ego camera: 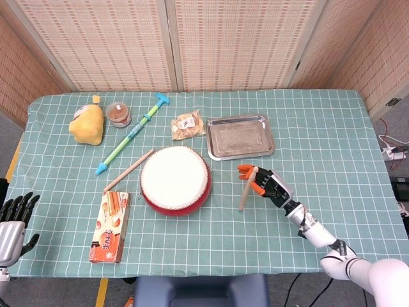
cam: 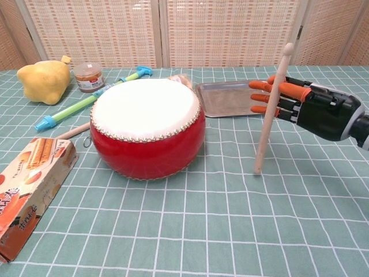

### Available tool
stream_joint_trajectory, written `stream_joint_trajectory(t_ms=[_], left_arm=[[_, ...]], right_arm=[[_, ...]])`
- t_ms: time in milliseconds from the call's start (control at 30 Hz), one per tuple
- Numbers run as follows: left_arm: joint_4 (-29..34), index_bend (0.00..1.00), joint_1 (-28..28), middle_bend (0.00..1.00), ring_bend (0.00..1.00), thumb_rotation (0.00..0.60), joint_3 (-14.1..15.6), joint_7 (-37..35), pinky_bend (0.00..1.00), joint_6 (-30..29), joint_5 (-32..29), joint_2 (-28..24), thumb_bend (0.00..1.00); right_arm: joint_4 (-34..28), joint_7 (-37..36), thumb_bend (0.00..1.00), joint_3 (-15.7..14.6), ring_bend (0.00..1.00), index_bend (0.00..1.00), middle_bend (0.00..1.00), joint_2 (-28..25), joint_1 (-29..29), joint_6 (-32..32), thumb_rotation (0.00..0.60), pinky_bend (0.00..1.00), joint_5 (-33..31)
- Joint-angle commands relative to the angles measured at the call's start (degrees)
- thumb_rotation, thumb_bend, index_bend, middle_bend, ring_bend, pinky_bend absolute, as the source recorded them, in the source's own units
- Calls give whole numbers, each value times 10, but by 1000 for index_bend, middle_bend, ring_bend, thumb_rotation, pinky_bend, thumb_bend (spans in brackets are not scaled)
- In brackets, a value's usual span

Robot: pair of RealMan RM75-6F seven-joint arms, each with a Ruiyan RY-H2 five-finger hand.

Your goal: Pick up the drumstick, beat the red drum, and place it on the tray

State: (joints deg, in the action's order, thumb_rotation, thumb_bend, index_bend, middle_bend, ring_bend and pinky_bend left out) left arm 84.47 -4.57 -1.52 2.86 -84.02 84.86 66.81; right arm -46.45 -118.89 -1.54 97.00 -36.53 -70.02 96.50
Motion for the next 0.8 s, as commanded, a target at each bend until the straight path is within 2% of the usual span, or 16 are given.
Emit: stream_joint_trajectory(t_ms=[33, 133, 400, 800], left_arm=[[0, 0, 0, 0, 0, 600, 1, 0, 0, 1, 0, 1, 240], [0, 0, -1, 0, 0, 600, 2, 0, 0, 1, 3, 1, 240], [3, 0, -1, 0, 0, 600, 2, 5, 0, 2, 4, 1, 241], [8, 0, -3, 0, 0, 600, 1, 11, 0, 5, 0, -1, 242]], right_arm=[[27, -23, 537, -12, 195, 418, 228, 12, 1, -16, 600, 228, 7], [47, -33, 547, -19, 203, 386, 234, 20, 5, -25, 600, 239, 9], [77, -49, 547, -30, 220, 375, 248, 29, 9, -29, 600, 270, 7], [106, -38, 546, -35, 223, 383, 254, 54, -7, 1, 600, 274, 1]])
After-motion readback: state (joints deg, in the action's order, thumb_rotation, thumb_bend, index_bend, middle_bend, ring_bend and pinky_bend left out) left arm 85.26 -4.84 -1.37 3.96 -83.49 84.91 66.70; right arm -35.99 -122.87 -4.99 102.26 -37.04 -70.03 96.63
